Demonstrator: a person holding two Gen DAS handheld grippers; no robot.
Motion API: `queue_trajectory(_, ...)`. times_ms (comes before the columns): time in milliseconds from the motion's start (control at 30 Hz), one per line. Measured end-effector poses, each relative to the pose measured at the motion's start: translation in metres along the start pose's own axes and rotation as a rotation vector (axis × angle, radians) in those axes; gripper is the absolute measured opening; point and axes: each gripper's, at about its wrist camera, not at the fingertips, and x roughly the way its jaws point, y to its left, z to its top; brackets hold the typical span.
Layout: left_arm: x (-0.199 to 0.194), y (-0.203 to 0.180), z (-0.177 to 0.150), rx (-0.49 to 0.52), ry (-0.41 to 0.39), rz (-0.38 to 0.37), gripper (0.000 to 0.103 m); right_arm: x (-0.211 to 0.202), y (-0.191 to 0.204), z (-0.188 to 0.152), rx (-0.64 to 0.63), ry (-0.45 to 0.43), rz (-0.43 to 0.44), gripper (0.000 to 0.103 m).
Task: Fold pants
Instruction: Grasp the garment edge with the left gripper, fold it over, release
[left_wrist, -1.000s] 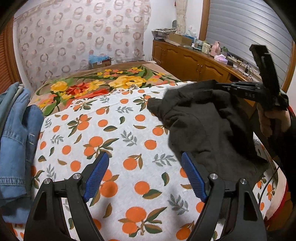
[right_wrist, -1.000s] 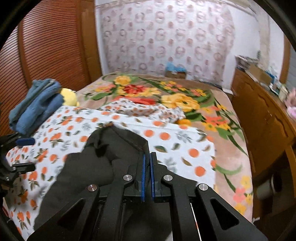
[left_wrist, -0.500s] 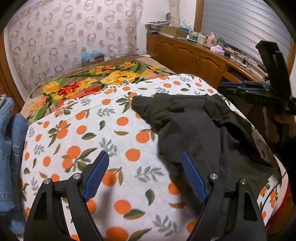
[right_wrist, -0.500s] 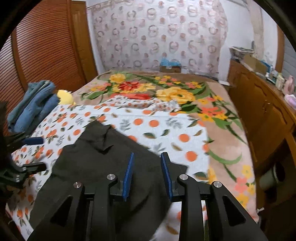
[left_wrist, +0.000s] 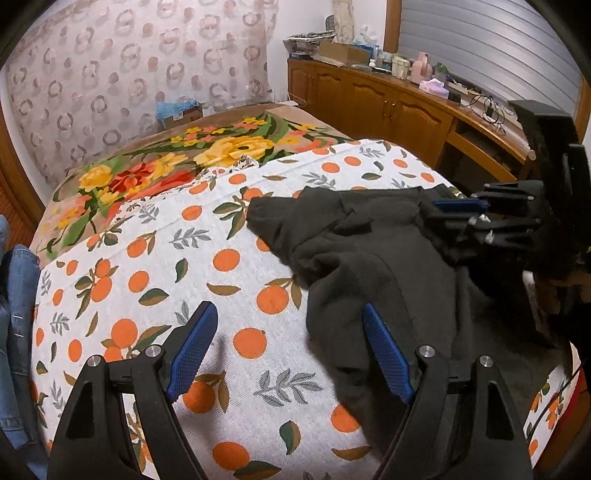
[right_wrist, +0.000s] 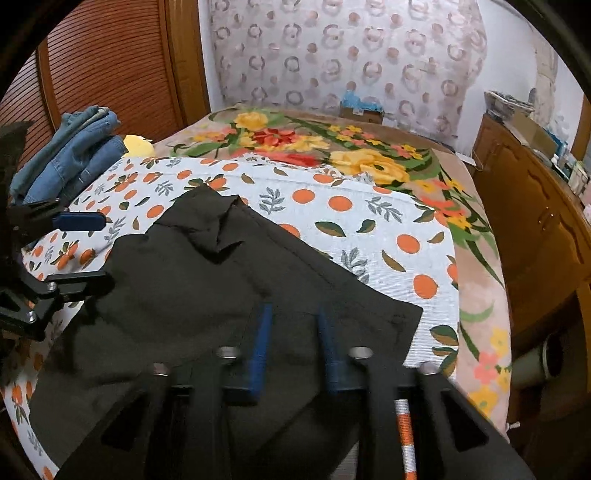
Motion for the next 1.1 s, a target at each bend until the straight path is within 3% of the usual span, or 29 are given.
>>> queue_trajectory(33, 0.002, 0.0, 0.0, 0.0, 0.005, 0.001, 0.082, -0.002, -0.002, 0.001, -0.002, -0.008, -0.011, 0.004)
queue_trajectory(200, 0.01, 0.0, -0.002, -0.001, 0.022, 0.009, 0.082, -0.026, -0.034, -0.001, 0.126, -0.091, -0.072, 0.004)
queue_trajectory(333, 0.011, 0.0, -0.003, -0.004, 0.022, 0.008, 0.082, -0.033, -0.064, -0.01, 0.211, -0.084, -0.137, 0.005)
queue_trajectory(600, 0.002, 0.003, 0.013, -0.005, -0.021, 0.01, 0.082, -0.035, -0.061, -0.008, 0.221, -0.091, -0.12, 0.012)
queue_trajectory(733, 0.003, 0.004, 0.029, 0.0, -0.039, -0.007, 0.082, -0.034, -0.056, -0.008, 0.214, -0.092, -0.075, 0.031)
queue_trajectory(1100, 0.059, 0.009, 0.066, -0.005, 0.04, -0.065, 0.051, -0.021, -0.063, -0.009, 0.176, -0.015, -0.043, 0.035)
